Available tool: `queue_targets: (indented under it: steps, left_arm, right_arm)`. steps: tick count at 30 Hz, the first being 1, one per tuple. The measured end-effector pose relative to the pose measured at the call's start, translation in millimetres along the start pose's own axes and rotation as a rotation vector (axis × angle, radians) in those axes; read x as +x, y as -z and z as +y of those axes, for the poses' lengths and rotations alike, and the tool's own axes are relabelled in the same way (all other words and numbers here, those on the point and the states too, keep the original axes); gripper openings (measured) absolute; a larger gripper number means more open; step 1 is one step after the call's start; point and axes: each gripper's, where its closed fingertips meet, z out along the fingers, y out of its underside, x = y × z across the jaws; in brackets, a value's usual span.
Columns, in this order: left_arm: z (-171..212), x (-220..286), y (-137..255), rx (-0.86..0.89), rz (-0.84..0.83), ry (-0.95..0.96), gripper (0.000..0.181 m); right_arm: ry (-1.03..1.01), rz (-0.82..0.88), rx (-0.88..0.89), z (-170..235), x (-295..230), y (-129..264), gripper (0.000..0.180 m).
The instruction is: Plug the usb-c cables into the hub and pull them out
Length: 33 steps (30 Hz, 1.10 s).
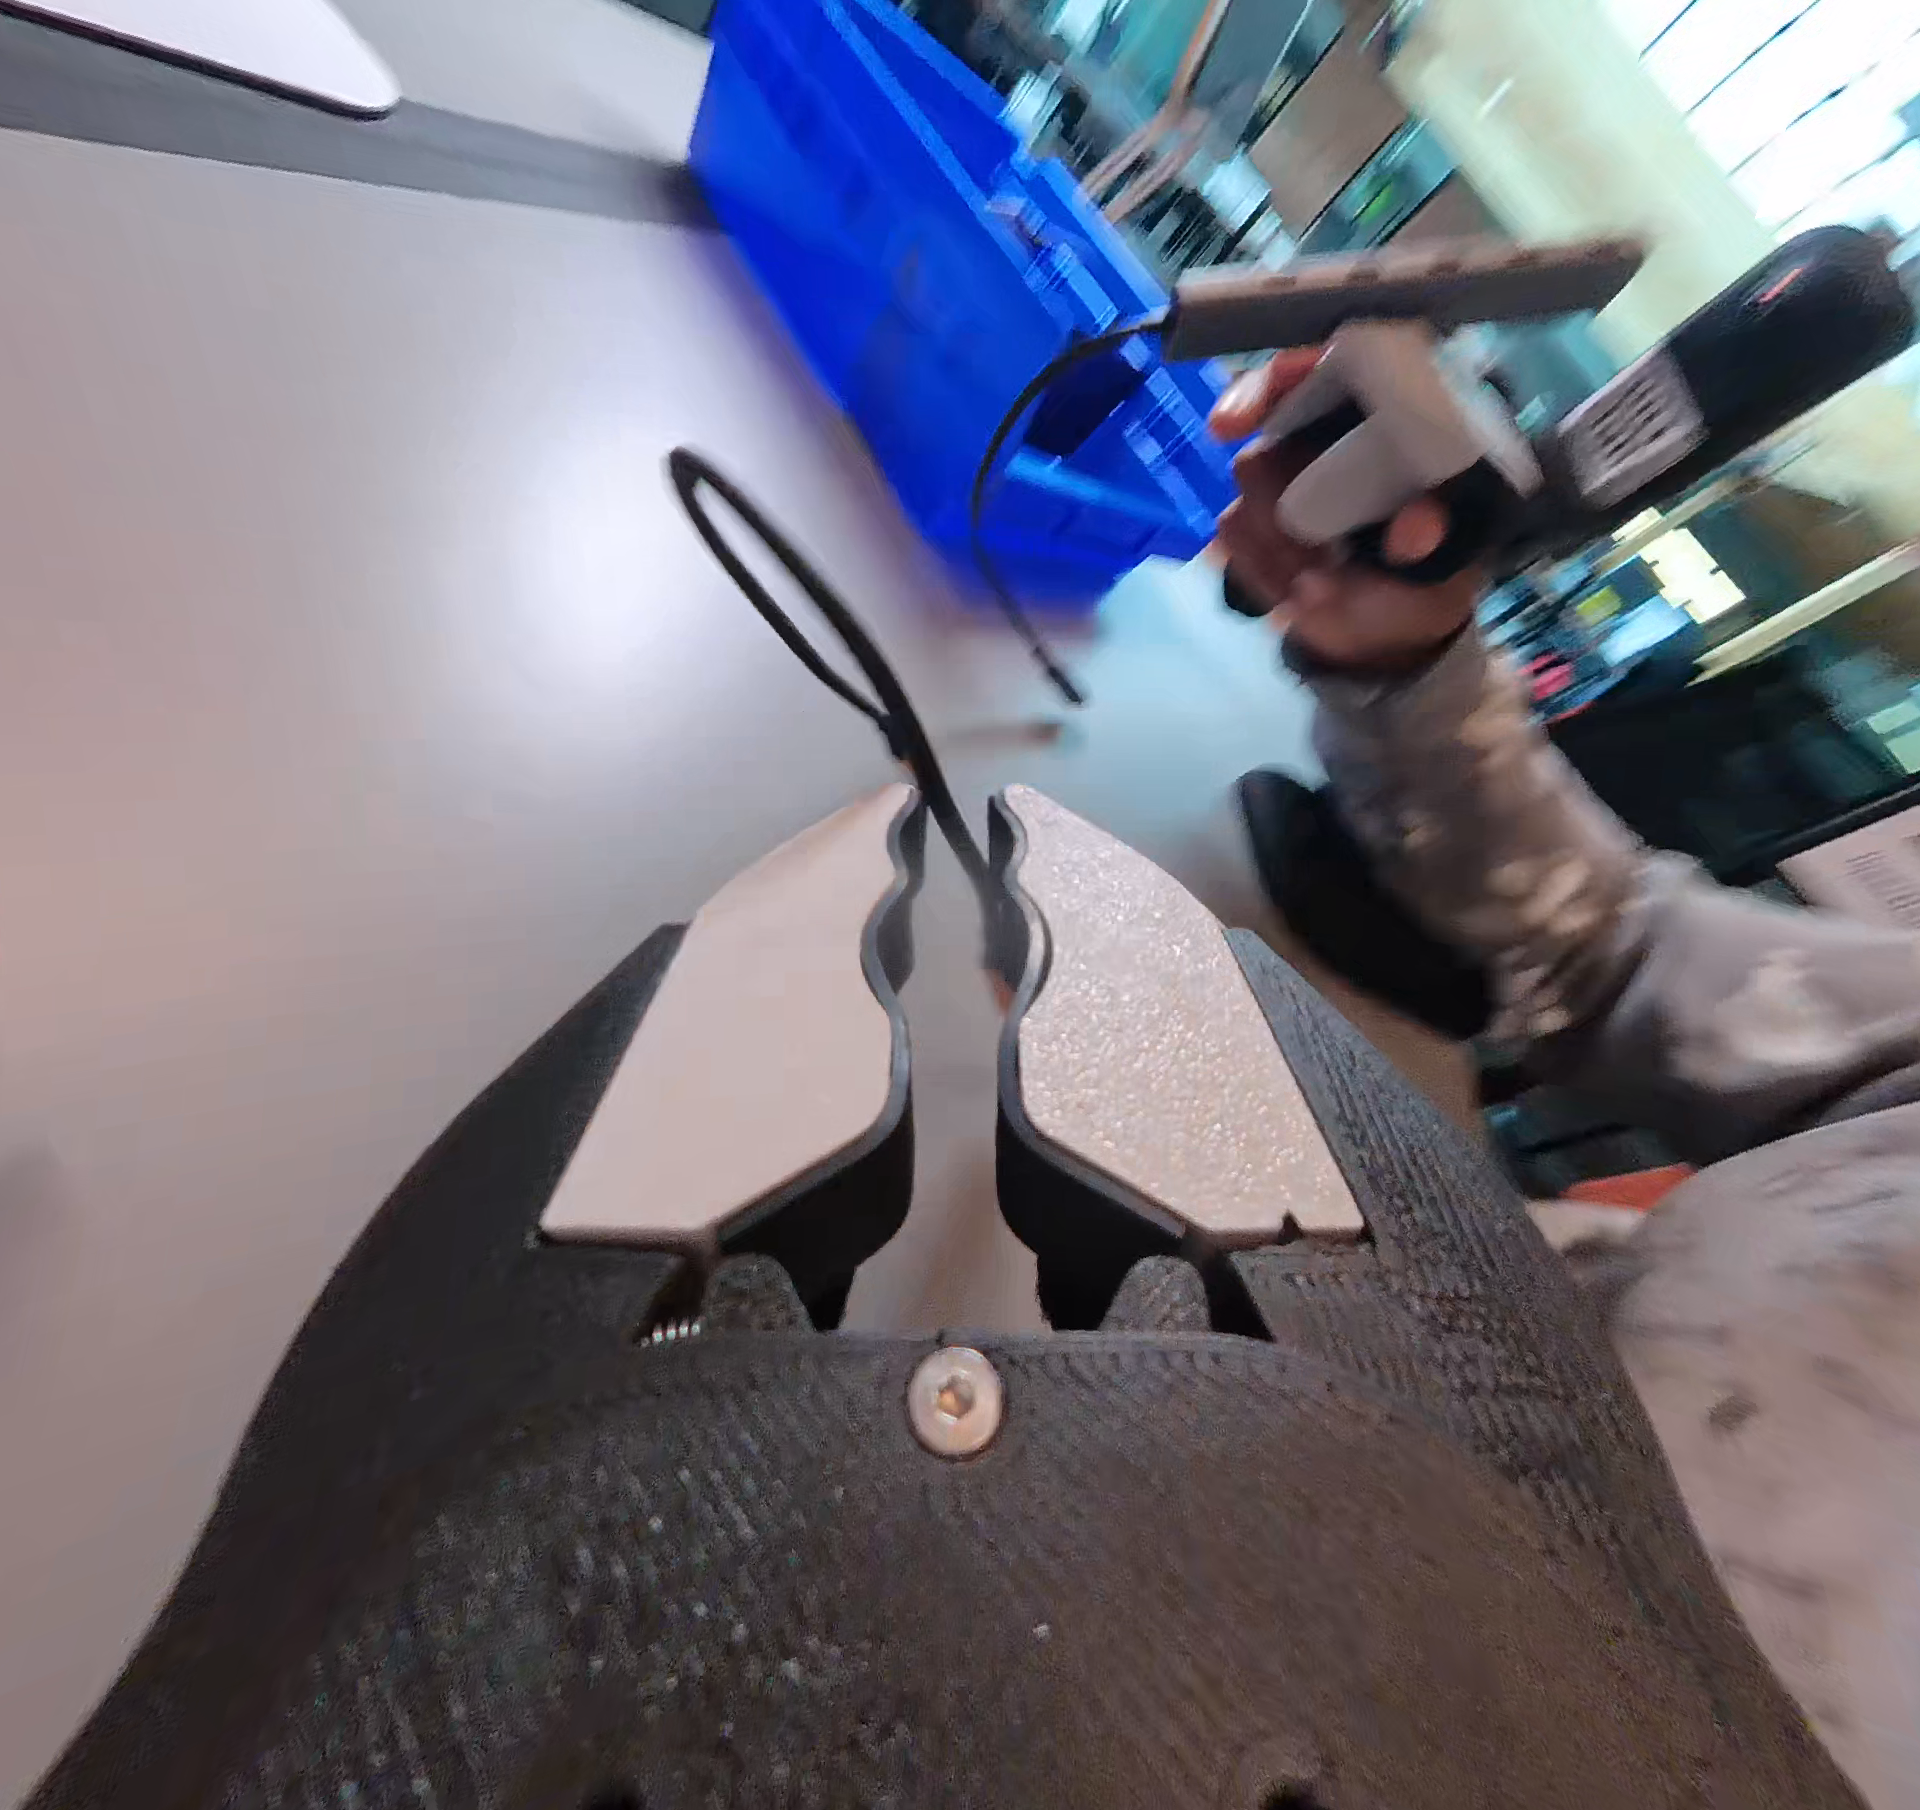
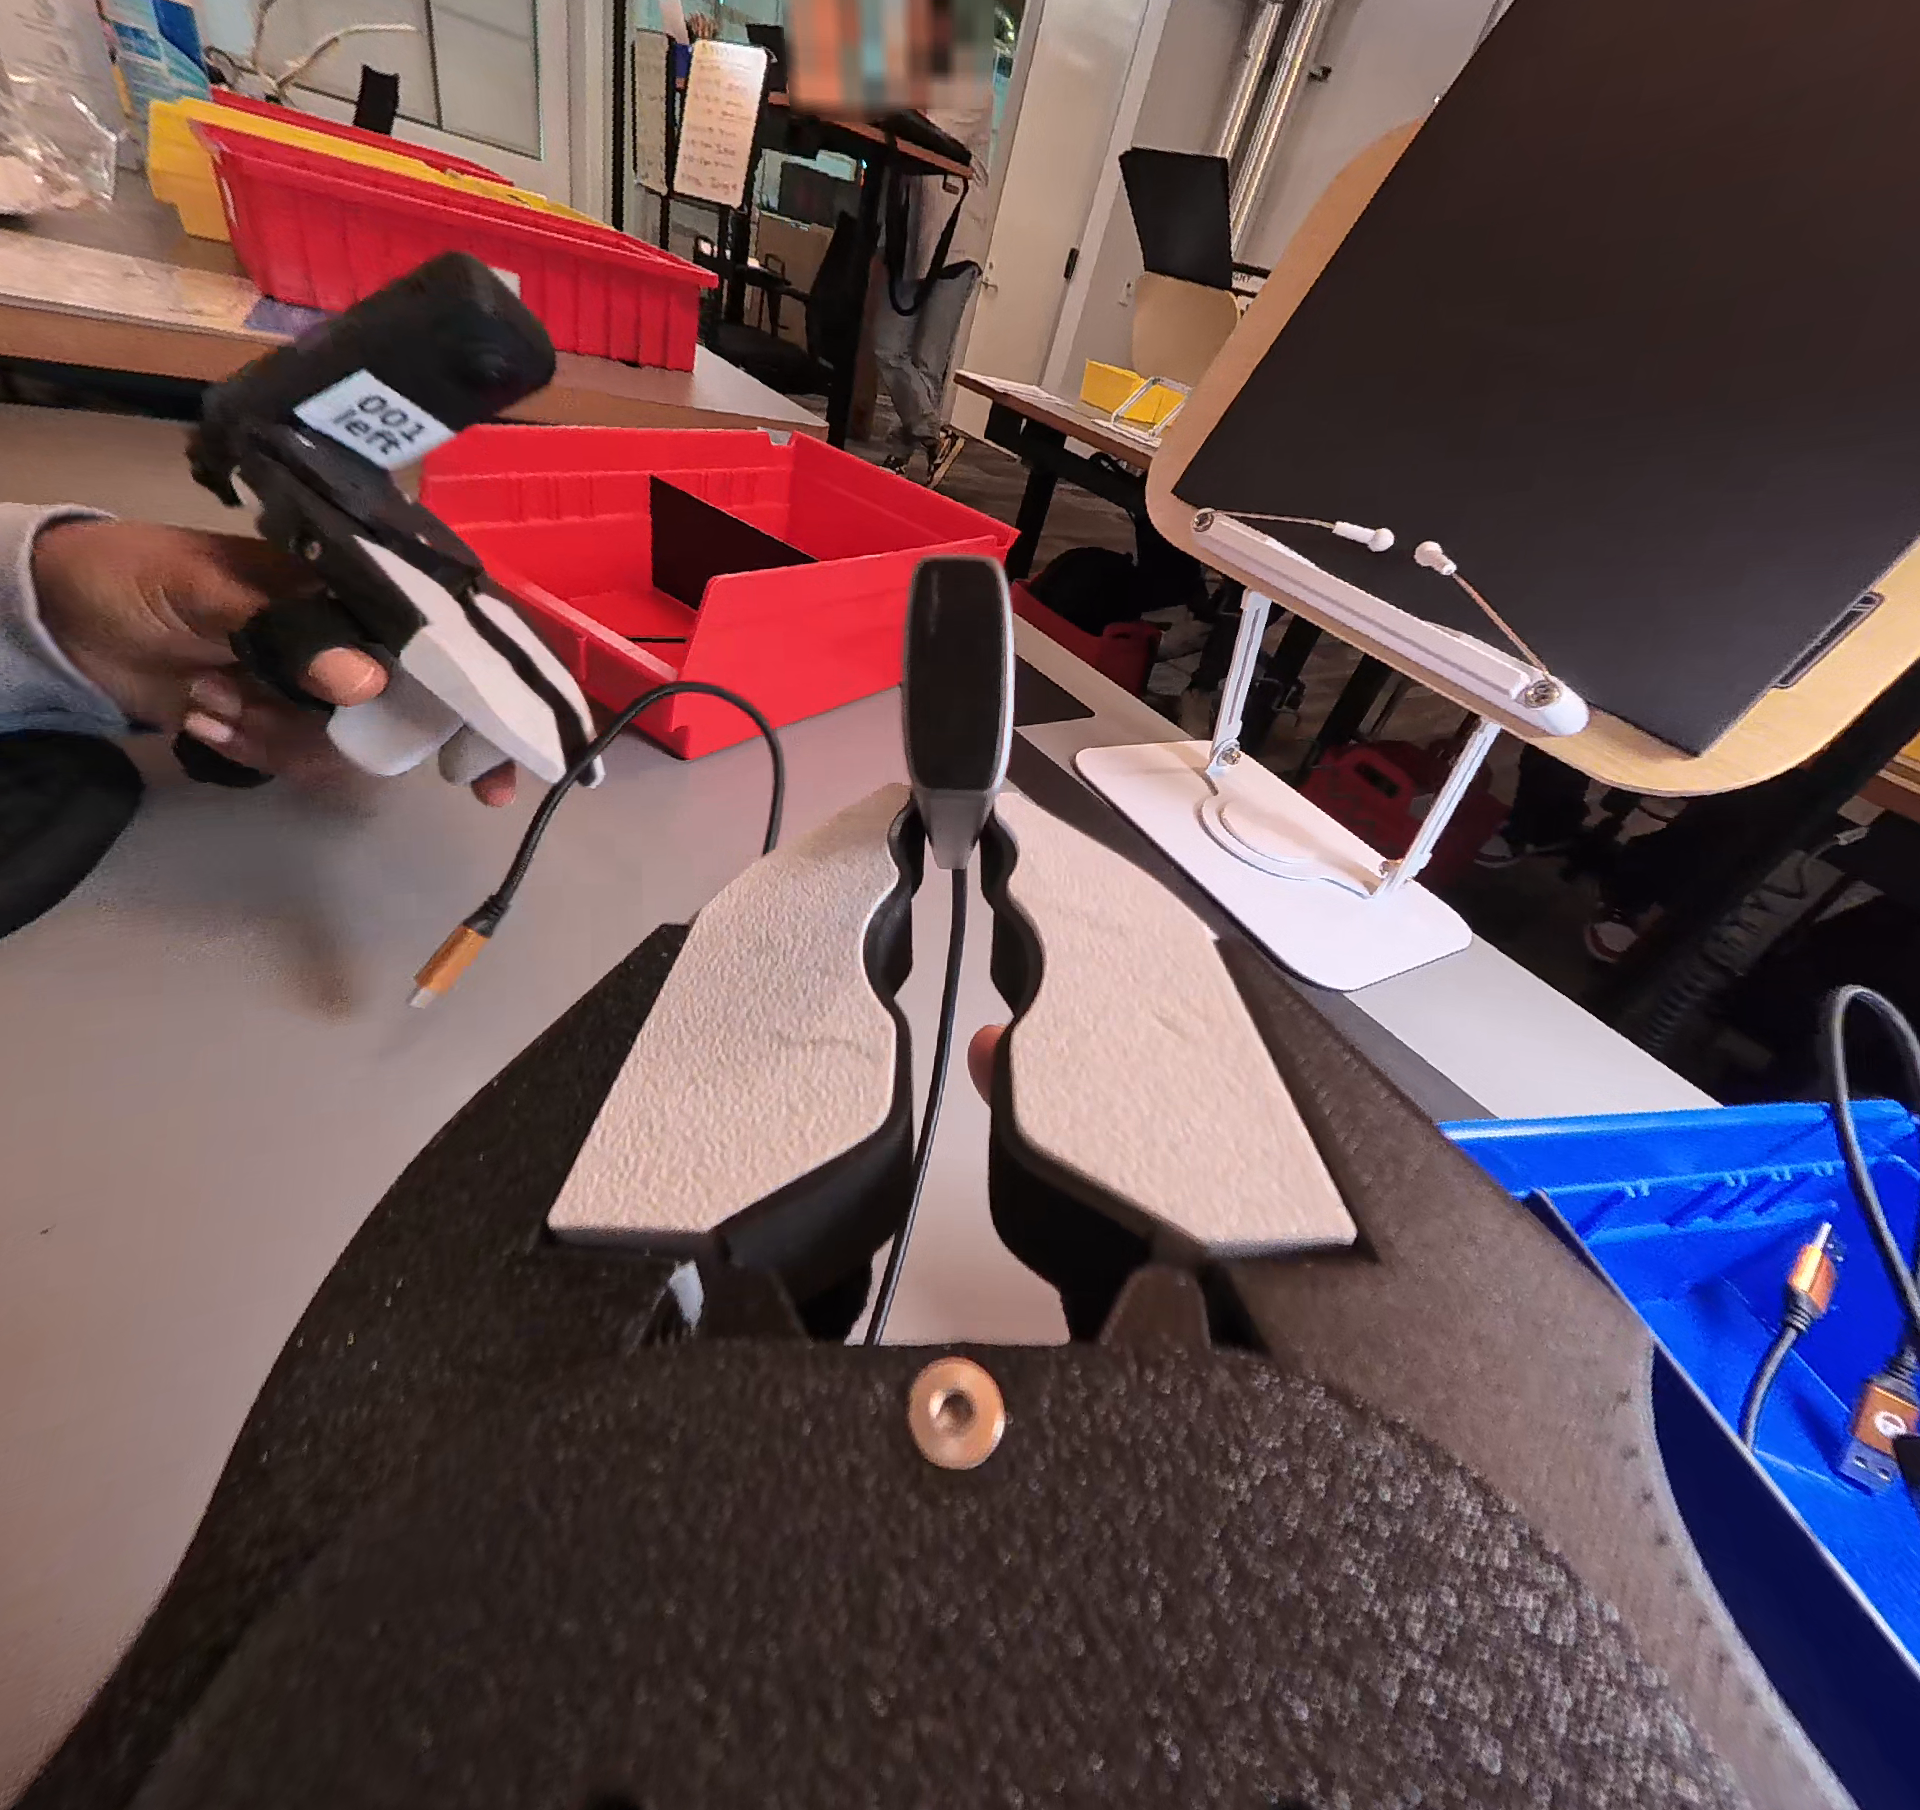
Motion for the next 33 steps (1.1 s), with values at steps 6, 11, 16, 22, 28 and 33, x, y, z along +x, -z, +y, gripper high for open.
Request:
queue_targets:
  steps: [6, 11, 16, 22, 28, 33]
  left_arm:
    - [35, -7, 19, -0.321, -0.199, -0.583, 0.018]
    - [55, 5, 26, -0.503, -0.122, -0.800, 0.018]
    - [64, 20, 20, -0.619, -0.024, -0.898, 0.024]
    - [91, 18, -19, -0.771, 0.098, -0.929, 0.031]
    - [101, 19, -33, -0.844, 0.171, -0.904, 0.016]
    - [94, 18, -45, -0.714, 0.112, -0.838, 0.008]
  right_arm:
    - [-0.017, -0.014, -0.012, 5, -1, -3, 0.009]
    - [-0.021, -0.014, -0.010, 4, -1, -2, 0.009]
    - [-0.023, -0.016, -0.010, 4, -1, -2, 0.009]
    - [-0.024, -0.023, -0.011, 4, -2, -2, 0.010]
    - [0.001, -0.069, -0.014, 8, -11, 0, 0.009]
    - [0.017, -0.168, -0.042, 14, -26, 1, 0.009]
